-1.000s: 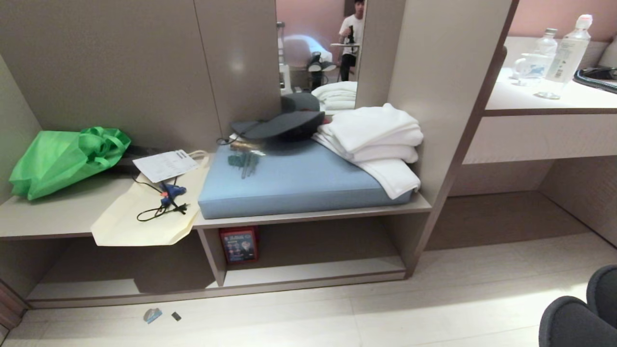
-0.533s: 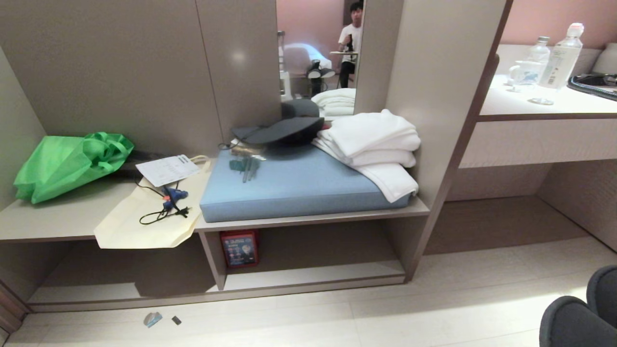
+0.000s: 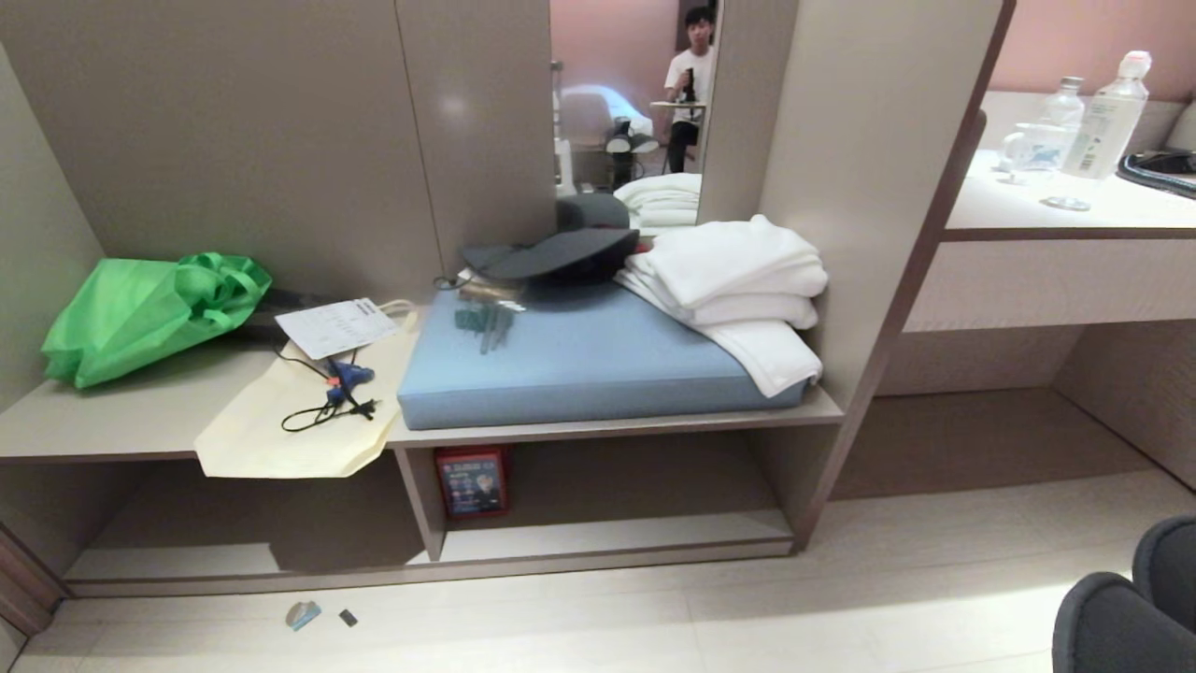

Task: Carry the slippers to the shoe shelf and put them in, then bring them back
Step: Place the slippers on the floor

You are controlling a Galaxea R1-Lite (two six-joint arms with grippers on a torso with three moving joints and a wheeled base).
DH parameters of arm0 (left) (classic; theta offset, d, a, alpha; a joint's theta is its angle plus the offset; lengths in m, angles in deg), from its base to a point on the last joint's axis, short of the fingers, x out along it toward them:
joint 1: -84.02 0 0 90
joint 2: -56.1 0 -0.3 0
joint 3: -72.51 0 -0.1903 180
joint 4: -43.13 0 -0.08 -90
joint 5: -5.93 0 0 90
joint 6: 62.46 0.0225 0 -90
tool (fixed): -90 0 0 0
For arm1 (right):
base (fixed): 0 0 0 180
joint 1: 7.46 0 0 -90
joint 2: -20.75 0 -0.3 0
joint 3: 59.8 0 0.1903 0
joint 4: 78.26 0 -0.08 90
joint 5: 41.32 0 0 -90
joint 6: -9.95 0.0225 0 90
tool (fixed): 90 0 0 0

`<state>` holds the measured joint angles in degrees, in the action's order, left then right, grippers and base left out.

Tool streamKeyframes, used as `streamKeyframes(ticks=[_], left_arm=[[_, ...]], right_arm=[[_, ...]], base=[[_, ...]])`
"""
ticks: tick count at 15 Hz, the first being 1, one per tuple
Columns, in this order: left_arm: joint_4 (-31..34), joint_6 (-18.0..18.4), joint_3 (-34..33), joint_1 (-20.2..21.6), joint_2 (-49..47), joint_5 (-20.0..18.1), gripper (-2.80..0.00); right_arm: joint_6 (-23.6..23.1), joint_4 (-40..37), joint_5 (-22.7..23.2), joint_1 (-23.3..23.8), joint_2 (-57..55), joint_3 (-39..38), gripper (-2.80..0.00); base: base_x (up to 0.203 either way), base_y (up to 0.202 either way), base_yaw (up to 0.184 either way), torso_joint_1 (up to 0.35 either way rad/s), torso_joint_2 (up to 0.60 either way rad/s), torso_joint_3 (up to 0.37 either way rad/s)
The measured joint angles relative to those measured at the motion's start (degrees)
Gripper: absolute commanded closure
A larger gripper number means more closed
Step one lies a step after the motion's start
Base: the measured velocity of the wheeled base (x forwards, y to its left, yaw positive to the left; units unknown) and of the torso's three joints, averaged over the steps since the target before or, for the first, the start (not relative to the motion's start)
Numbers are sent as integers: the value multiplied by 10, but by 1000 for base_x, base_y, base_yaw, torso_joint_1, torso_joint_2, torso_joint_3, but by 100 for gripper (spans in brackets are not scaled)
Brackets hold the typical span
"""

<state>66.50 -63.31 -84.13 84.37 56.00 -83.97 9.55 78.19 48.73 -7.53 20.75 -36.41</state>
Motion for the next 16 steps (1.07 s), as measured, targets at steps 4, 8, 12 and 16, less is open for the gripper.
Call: streamKeyframes(ticks=[4, 8, 12, 16], left_arm=[[1, 0, 0, 1, 0, 0, 0], [1, 0, 0, 1, 0, 0, 0], [1, 0, 0, 1, 0, 0, 0], [1, 0, 0, 1, 0, 0, 0]], right_arm=[[1, 0, 0, -1, 0, 0, 0], [-7, 0, 1, -1, 0, 0, 0], [-27, 0, 3, -1, 0, 0, 0], [-26, 0, 3, -1, 0, 0, 0]], base=[[0, -193, 2, 3, 3, 6], [0, -195, 2, 3, 2, 0], [0, -196, 3, 3, 0, 3], [0, -196, 1, 2, 3, 4]])
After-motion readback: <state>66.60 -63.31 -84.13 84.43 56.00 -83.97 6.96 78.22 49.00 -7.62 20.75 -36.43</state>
